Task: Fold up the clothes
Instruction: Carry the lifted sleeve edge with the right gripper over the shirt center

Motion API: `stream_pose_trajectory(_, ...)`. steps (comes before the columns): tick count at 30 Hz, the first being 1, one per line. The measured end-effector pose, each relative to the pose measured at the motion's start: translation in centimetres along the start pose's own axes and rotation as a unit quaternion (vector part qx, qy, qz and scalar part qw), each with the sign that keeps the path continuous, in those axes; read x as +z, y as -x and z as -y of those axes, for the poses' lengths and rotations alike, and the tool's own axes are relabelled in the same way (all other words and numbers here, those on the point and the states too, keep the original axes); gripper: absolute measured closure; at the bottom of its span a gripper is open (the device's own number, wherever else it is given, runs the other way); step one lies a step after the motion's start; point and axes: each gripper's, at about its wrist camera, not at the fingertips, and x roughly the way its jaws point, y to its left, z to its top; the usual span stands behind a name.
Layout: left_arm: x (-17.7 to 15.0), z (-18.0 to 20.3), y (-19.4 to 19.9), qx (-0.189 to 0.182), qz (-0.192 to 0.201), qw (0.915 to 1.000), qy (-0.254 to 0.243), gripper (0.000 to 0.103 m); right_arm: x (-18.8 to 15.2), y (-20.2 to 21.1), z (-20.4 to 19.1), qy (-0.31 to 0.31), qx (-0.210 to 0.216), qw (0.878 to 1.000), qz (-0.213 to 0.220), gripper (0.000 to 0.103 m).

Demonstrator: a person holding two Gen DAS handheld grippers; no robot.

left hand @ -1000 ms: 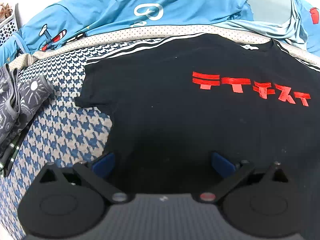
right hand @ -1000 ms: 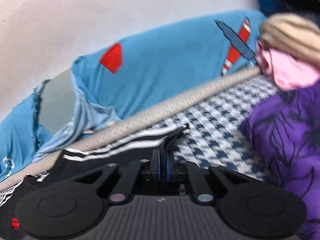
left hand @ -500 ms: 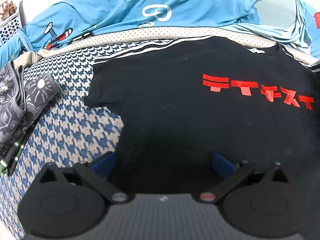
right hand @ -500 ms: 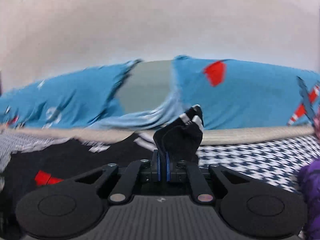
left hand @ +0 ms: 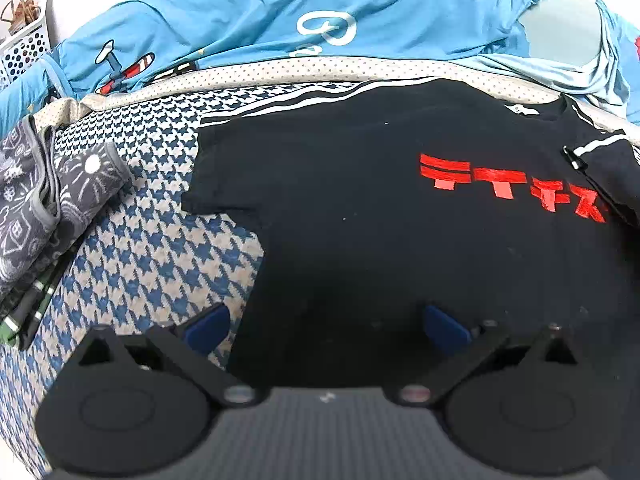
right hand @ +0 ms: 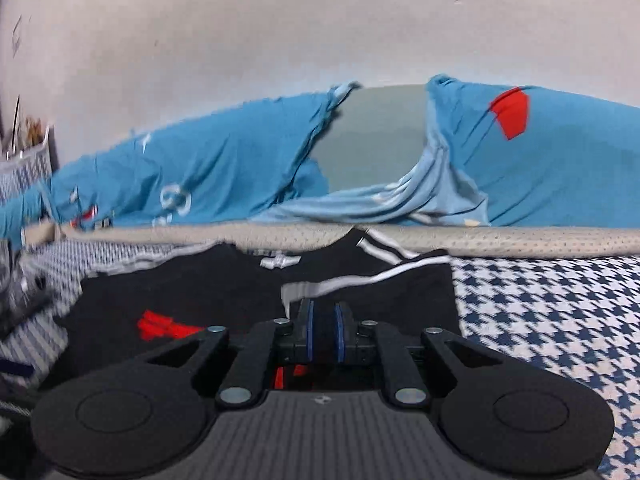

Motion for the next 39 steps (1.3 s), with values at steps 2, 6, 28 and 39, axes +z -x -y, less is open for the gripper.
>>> stream_pose_trajectory(2,0.0,0.1,0.1,0.000,0.001,1.0000,-0.002,0.000,0.6,0.8,1.0,-0.028,0.005,1.000,0.006,0.085)
stream_pose_trajectory(6,-0.1,0.2,0.2,0.002,0.003,1.0000,-0.004,0.000,0.9,1.6,2.7,-0.044,-0.029,0.999,0.011,0.085)
stream_pose_trajectory(28,-0.1,0.1,-0.1,0.005,-0.002,1.0000,-0.002,0.000,-2.7,-0.2,0.8,0.070,-0.059,0.991,-0.096,0.085)
stream_pose_trajectory(39,-0.3,-0.3,-0.9,0.000,-0.022,0.9998,0.003,0.000,-4.0,-0.8,-0.1,0.089,-0.078,0.986,-0.115,0.085)
